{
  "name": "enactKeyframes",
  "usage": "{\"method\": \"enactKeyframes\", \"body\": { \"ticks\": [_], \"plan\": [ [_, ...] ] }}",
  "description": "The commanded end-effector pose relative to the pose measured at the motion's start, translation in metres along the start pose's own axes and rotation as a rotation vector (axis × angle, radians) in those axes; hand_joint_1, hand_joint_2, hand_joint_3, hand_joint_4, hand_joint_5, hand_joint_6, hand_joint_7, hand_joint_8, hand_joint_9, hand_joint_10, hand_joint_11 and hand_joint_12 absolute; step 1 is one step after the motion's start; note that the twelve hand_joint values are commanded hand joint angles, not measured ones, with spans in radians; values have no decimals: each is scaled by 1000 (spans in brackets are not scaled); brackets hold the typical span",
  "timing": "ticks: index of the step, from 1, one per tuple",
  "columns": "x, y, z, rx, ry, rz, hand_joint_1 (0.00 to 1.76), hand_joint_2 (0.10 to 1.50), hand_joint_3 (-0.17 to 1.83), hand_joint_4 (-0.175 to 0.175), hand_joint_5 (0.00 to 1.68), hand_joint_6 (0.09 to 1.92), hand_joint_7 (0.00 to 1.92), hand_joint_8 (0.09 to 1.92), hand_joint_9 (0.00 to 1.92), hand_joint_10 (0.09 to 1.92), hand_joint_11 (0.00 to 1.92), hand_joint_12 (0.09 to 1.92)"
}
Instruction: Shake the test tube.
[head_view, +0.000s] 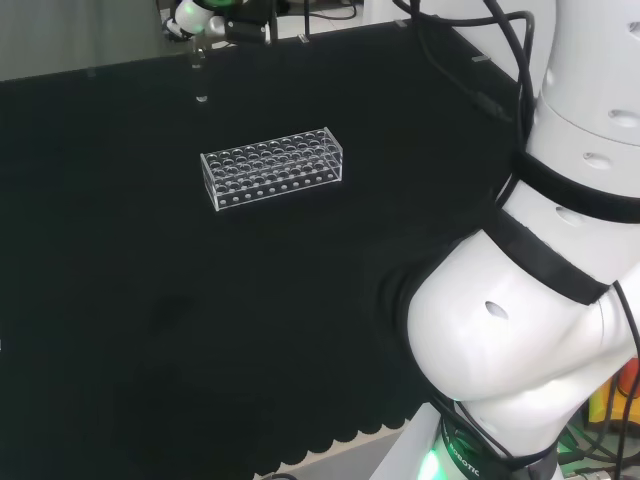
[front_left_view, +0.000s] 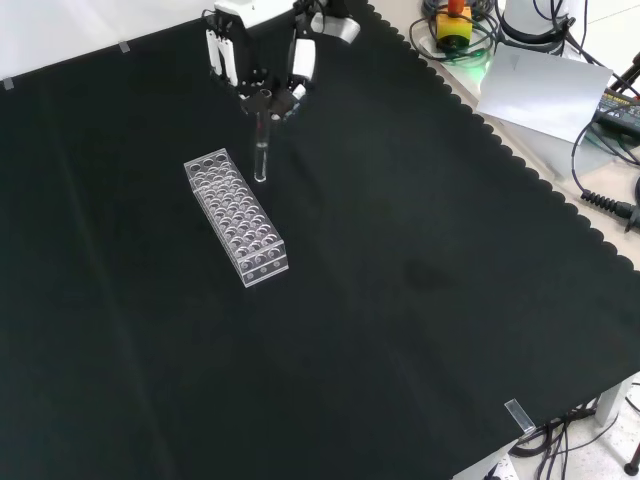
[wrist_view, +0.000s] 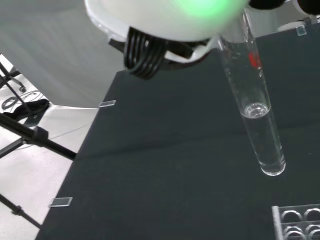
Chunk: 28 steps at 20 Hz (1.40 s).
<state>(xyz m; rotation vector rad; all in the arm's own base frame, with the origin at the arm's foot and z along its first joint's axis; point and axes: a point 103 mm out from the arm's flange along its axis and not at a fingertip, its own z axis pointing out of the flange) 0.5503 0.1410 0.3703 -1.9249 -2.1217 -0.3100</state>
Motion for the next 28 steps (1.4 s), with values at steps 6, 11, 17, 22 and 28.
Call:
{"method": "enactKeyframes", "body": {
  "ticks": [6,11,17,22,28],
  "plan": [
    [-132,-25,-23,-31,-132,256,1231,603,669,-175,1429,377,1854,383,1773,270,1336,879],
    [-182,-39,-37,-43,-209,363,1231,603,670,-175,1429,377,1854,383,1774,270,1336,879],
    [-220,-46,-53,-66,-255,457,1231,603,670,-175,1430,377,1853,384,1774,269,1335,879],
    [-211,-41,-54,-72,-243,435,1231,602,670,-175,1430,376,1853,385,1773,269,1335,880],
    [-170,-29,-35,-45,-198,338,1231,602,670,-175,1430,376,1852,385,1773,268,1335,880]
  ]
}}
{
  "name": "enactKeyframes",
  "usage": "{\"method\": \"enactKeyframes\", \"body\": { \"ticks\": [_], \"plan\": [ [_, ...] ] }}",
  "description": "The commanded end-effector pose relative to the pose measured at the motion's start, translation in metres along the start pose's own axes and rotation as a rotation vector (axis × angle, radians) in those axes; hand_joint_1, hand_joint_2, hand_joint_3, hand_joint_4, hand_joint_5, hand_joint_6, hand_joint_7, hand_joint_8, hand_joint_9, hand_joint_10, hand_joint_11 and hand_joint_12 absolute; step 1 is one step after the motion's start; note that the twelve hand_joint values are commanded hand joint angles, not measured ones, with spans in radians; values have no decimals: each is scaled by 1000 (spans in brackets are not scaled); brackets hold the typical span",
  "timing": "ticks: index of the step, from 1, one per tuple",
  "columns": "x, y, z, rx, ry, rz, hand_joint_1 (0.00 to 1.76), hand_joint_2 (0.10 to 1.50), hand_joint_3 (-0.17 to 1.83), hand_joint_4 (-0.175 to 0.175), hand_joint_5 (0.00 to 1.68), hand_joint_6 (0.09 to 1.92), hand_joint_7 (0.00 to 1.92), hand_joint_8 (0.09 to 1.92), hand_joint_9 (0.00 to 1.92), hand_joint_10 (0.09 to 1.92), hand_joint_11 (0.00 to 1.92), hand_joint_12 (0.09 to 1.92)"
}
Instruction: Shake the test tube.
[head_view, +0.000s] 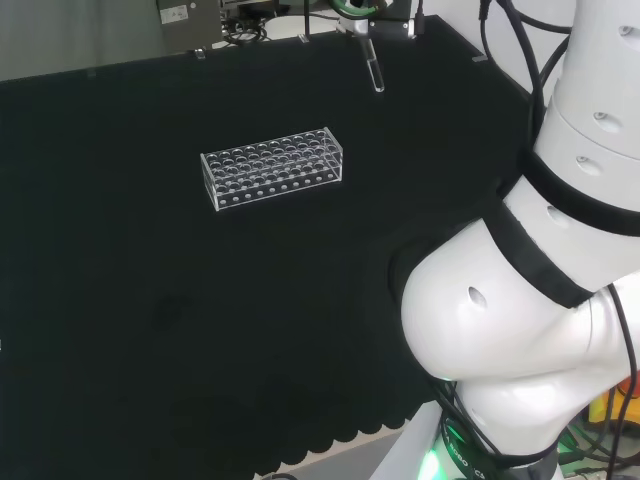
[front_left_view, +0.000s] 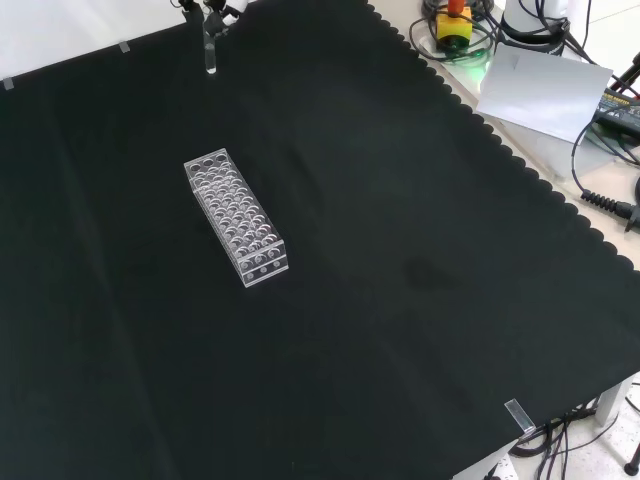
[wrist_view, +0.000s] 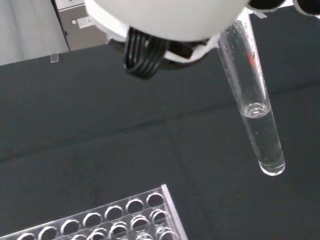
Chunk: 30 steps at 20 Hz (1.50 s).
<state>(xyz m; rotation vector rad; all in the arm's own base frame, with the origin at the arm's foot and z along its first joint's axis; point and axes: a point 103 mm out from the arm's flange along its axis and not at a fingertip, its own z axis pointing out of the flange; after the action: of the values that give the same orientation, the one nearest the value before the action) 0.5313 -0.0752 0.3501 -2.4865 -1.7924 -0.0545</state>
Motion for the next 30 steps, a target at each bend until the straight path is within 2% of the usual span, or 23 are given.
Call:
{"method": "enactKeyframes", "body": {
  "ticks": [1,11,15,20,24,30],
  "plan": [
    [51,-9,8,24,58,-97,1231,602,671,-175,1430,376,1852,385,1773,268,1335,880],
    [164,-40,22,102,185,-325,1232,602,671,-175,1430,376,1851,386,1773,267,1334,880],
    [198,-49,22,121,224,-383,1232,602,671,-175,1430,375,1850,387,1773,267,1334,880],
    [220,-51,18,126,268,-418,1232,602,671,-175,1430,375,1850,387,1773,267,1333,880],
    [221,-48,20,124,269,-423,1232,602,671,-175,1431,375,1850,388,1773,267,1333,881],
    [205,-29,33,122,246,-365,1232,602,671,-175,1431,375,1849,388,1773,266,1333,881]
  ]
}}
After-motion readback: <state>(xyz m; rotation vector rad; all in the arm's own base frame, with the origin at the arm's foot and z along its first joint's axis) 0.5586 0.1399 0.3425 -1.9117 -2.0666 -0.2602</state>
